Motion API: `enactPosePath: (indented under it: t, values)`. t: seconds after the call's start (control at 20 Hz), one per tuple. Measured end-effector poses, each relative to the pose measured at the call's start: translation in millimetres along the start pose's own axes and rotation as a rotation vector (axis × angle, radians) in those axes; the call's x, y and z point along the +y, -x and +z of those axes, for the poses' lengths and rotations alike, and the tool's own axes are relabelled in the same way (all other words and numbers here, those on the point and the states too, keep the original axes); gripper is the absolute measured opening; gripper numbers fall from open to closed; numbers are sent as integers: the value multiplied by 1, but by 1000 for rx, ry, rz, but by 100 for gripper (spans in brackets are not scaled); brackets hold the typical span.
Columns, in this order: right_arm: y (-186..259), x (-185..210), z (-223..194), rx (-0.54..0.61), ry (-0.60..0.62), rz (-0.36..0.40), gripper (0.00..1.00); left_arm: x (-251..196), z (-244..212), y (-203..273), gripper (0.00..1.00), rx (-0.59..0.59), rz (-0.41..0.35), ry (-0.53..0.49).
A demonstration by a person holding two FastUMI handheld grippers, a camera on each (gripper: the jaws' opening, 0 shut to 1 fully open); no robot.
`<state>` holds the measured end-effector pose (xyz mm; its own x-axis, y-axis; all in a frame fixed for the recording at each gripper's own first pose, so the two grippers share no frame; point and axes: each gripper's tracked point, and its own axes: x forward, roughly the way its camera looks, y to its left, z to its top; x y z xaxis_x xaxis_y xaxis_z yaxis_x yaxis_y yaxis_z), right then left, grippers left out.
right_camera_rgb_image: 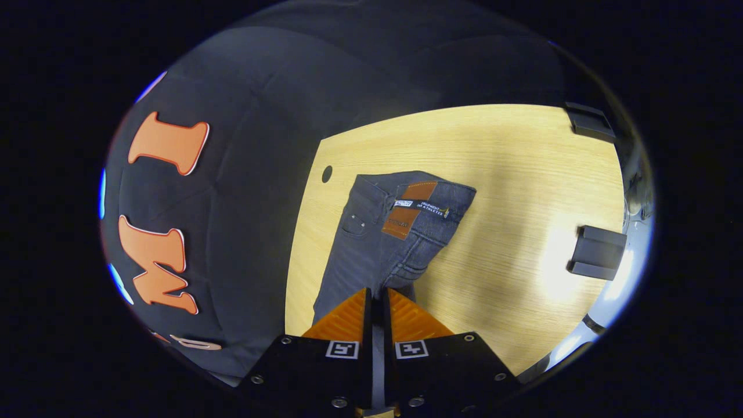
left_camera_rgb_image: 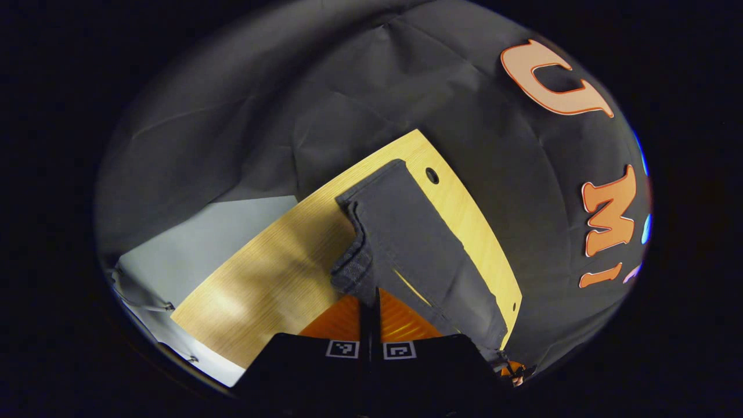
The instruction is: Grasp the waist and the cuffs of the jeans and fold them to make the two legs overlap; first hold the waist and fold one-third of the jeans toward the cuffs, then hold the cuffs and fold the remaining one-third in the same direction to finish folding.
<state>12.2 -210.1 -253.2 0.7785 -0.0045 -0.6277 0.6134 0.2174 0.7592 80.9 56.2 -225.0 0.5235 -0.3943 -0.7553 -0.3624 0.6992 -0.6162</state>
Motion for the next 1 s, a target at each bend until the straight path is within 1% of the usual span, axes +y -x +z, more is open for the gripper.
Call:
enactPosePath:
  t: [0.15, 0.25, 0.45, 0.5, 0.7, 0.85, 1.0]
  values:
    - [-9, 22, 6, 24, 28, 20, 8, -13, 18, -5, 1, -28, 10, 40]
    - [-22, 35, 11, 52, 24, 39, 8, -19, 29, -11, 1, -42, 25, 42]
    - [-52, 62, 23, 91, 37, 64, 8, -51, 59, -26, 1, -79, 31, -50]
    - [-61, 68, 27, 97, 48, 65, 8, -57, 68, -31, 1, -96, 42, -74]
    - [-92, 86, 37, 117, 67, 47, 8, -74, 98, -64, 1, -126, 99, -151]
    - [-117, 91, 43, 123, 67, 25, 9, -76, 119, -86, 1, -131, 145, -159]
    - [-142, 95, 48, 131, 65, -7, 10, -80, 132, -108, 1, -124, 182, -191]
